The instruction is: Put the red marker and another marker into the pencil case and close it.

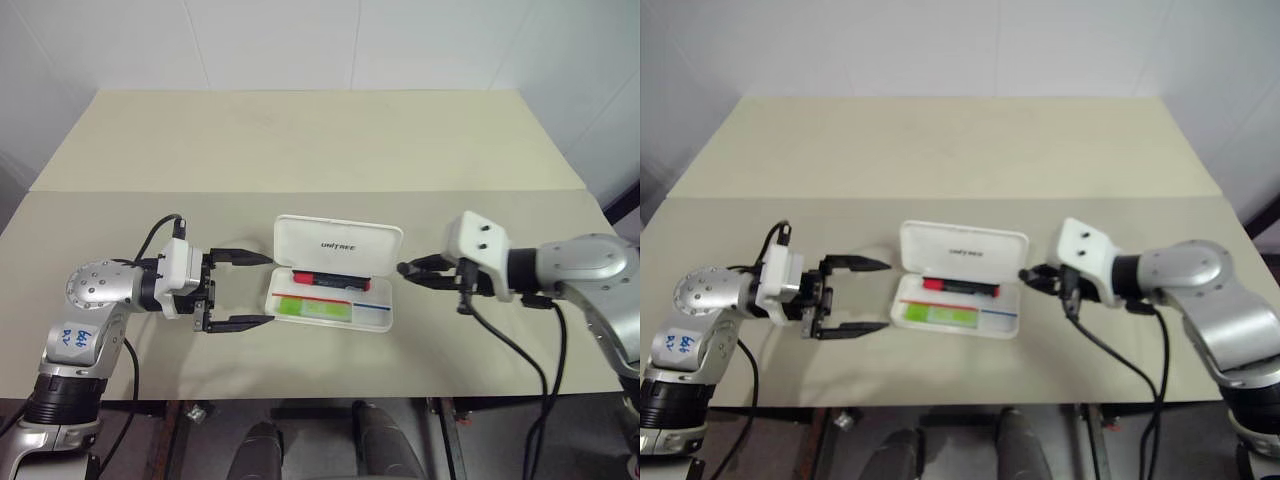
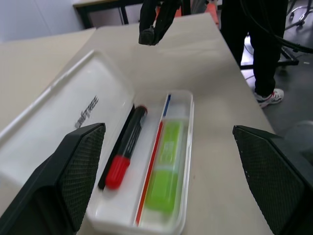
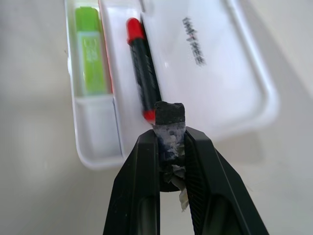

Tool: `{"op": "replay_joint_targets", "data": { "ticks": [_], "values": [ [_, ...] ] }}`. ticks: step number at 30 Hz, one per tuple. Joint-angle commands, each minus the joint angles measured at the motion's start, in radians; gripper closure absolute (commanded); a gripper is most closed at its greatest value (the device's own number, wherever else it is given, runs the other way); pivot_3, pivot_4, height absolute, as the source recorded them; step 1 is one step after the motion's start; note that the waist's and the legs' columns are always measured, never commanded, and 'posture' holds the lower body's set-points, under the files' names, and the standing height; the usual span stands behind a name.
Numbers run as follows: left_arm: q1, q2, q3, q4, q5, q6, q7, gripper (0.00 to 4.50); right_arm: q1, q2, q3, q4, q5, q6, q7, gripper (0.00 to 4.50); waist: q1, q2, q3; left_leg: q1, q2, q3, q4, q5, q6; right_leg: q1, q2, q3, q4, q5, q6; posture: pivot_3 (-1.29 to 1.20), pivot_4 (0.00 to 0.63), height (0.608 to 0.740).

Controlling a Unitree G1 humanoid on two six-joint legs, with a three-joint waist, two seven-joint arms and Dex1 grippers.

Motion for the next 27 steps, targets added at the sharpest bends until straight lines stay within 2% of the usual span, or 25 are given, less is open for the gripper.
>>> {"op": "replay_joint_targets", "data": {
  "ticks": [1, 5, 8, 14, 21, 27],
  "values": [
    [-0.028, 0.013, 0.015, 0.009, 0.008, -0.026, -0.01, 0.0, -0.041, 0.032, 0.071, -0.051, -0.025, 0.074, -0.068, 4.14, 0.002, 0.0, 0.0, -0.002, 0.0, 0.0, 0.0, 0.0, 0.0, -0.001, 0.0, 0.0, 0.0, 0.0, 0.0, 0.0, 0.15, 0.74],
    [-0.037, 0.006, 0.006, 0.013, 0.014, -0.028, -0.005, 0.0, -0.078, 0.054, 0.162, -0.055, -0.046, 0.127, -0.098, 4.14, 0.007, 0.0, 0.0, -0.007, 0.0, 0.0, 0.0, 0.0, 0.0, -0.007, 0.0, 0.0, 0.002, 0.002, 0.003, 0.0, 0.15, 0.74],
    [-0.04, 0.005, 0.005, 0.016, 0.02, -0.03, -0.003, 0.0, -0.104, 0.062, 0.2, -0.058, -0.051, 0.143, -0.102, 4.14, 0.009, 0.0, 0.0, -0.008, 0.0, 0.0, -0.002, 0.0, 0.0, -0.01, 0.0, -0.001, 0.004, 0.008, 0.014, 0.0, 0.15, 0.74],
    [-0.031, 0.003, 0.008, 0.007, 0.028, -0.03, 0.007, 0.0, -0.112, 0.045, 0.236, -0.108, -0.019, 0.175, -0.07, 4.14, 0.011, 0.0, 0.0, -0.009, 0.0, 0.0, -0.002, 0.0, 0.0, -0.011, 0.0, -0.001, 0.004, 0.008, 0.014, 0.0, 0.15, 0.74],
    [-0.023, -0.004, 0.003, -0.005, 0.036, -0.028, 0.024, 0.0, -0.12, 0.081, 0.252, -0.155, 0.015, 0.238, -0.086, 4.14, 0.012, 0.0, 0.0, -0.009, 0.0, 0.0, -0.002, 0.0, 0.0, -0.011, 0.0, -0.001, 0.004, 0.008, 0.014, 0.0, 0.15, 0.74],
    [-0.024, -0.005, 0.002, -0.003, 0.04, -0.03, 0.028, 0.0, -0.11, 0.075, 0.277, -0.141, -0.004, 0.227, -0.098, 4.14, 0.015, 0.0, 0.0, -0.009, 0.0, 0.0, -0.002, 0.0, 0.0, -0.011, 0.0, -0.001, 0.004, 0.008, 0.014, 0.0, 0.15, 0.74]
  ]
}}
